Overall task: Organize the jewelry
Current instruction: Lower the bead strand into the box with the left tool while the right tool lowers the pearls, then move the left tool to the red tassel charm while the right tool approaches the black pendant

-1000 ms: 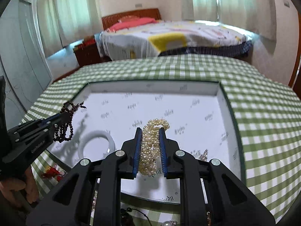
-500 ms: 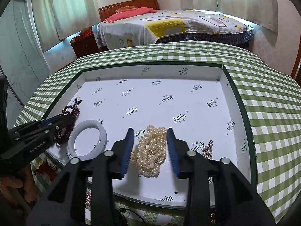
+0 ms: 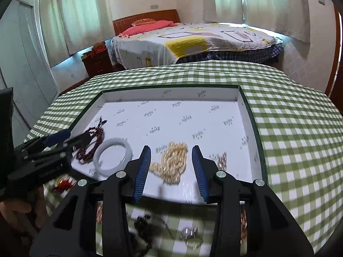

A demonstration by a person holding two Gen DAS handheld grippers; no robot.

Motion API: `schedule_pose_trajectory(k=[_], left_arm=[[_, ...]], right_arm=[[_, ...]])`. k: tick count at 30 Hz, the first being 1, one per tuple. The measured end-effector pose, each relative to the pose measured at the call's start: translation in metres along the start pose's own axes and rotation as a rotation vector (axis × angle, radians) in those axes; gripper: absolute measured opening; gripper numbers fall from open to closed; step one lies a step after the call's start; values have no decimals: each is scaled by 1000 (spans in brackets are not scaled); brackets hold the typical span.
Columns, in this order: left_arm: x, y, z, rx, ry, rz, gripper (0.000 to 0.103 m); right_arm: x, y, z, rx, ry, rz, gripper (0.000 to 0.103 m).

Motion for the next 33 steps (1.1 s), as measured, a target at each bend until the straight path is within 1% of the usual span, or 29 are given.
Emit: schedule_pose_trajectory(k=[7,10,13,17,20,22,27,29,32,33], left_arm=[[10,29,-21,-51,38,27,65],[10,41,-36,-77,28,50,65],[7,47,-47,-86,6,71,65],[7,46,-62,-60,5,76,65],[10,44,-65,-45,14,74,65],[12,43,-66,-37,20,74,65],[15,39,-70,-19,32,76,65],[16,38,-76,-14,34,80,65],[20,35,-79,1,48,82,65],[21,34,-80,5,52,81,65]], right_arm=[[4,16,-37,0,4,-4,38],[8,17,-49,5,15,-1,37],[12,12,-59,25,24,11,37],[19,8,-66,38,40,22,36],[23,6,-68,44,53,26,35],[25,4,-68,53,60,29,30],[28,-2,-68,80,67,28,30],[29,-5,-68,88,72,20,30],[29,-9,-68,104,71,15,29],[29,-9,-69,104,72,13,27]])
Point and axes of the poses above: each gripper's, at about its wrist camera, not at the fingertips, and y roughly against the way its jaws point, x to its left, z to its top, the point moved 3 cm from there along -y, roughly the way its jaws point, and after that the axes turned 13 degrees about x, right-handed, at the moved point
